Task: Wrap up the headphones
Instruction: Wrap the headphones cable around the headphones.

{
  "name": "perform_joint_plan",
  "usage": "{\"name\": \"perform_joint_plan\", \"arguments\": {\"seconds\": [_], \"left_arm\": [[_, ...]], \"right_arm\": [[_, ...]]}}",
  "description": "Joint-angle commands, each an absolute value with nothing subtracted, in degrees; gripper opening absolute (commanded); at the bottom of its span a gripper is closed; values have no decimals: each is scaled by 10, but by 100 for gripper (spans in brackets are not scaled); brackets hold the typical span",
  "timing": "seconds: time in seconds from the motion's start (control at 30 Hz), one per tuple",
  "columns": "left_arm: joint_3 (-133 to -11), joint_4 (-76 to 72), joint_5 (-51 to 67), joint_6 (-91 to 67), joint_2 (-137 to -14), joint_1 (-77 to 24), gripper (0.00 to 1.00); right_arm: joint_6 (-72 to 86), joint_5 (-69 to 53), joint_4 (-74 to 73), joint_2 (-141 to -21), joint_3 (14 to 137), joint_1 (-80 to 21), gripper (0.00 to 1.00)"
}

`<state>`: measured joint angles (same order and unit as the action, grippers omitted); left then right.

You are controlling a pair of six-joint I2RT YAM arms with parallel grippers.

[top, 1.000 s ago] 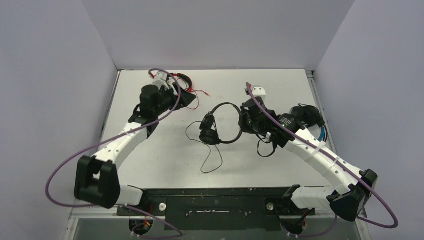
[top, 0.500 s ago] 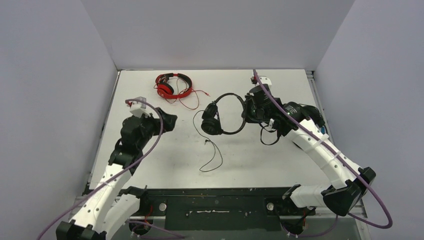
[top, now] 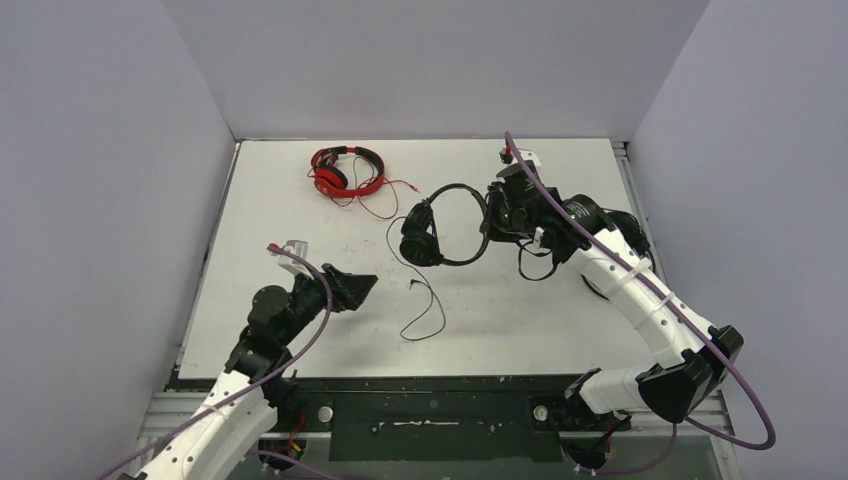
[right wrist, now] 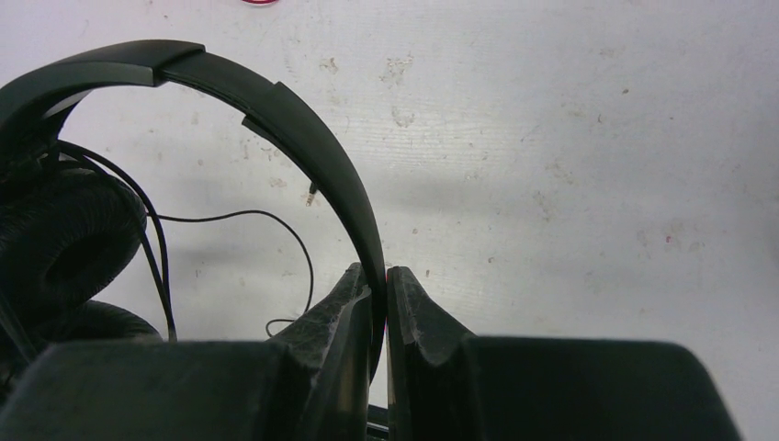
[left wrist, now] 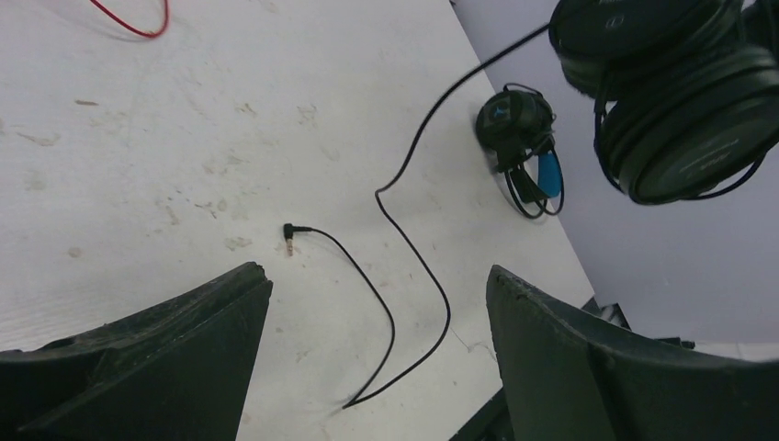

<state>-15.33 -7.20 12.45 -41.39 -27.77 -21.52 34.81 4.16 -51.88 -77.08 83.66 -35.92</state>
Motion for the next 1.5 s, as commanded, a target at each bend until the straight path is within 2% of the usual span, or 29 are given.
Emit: {"name": "perform_joint_plan", "arguments": {"seconds": [0.0,0.23,0.5,0.73,0.93,1.0,1.13,1.2,1.47], "left_arm": [[-143,-193,87,-412,-343,-288,85],[-160,-300,-65,-359,-487,-444,80],[-155,-457,-86,-336,-613,-444,70],[-179,-548,-48,-316,-687,-421,67],[-217,-584,-1,-314,-740,-377,46],[-231,-586,31,-310,-754,-362,34],[-252,-582,78,-303,-762,-327,15],[-267,-562,93,-290,-755,-311,0],[-380,-431,114,-232,-751,-278,0]], "right_arm": [[363,23,-501,-773,876,-353,0],[369,11,-504,-766,882,-345,0],[372,-14,-506,-758,882,-339,0],[375,-19,-508,-750,882,-338,0],[380,-28,-507,-746,880,-337,0],[381,-29,-507,-746,880,-337,0],[379,-33,-510,-746,879,-337,0],[377,-35,-513,-746,877,-337,0],[352,-54,-518,-743,854,-341,0]]}}
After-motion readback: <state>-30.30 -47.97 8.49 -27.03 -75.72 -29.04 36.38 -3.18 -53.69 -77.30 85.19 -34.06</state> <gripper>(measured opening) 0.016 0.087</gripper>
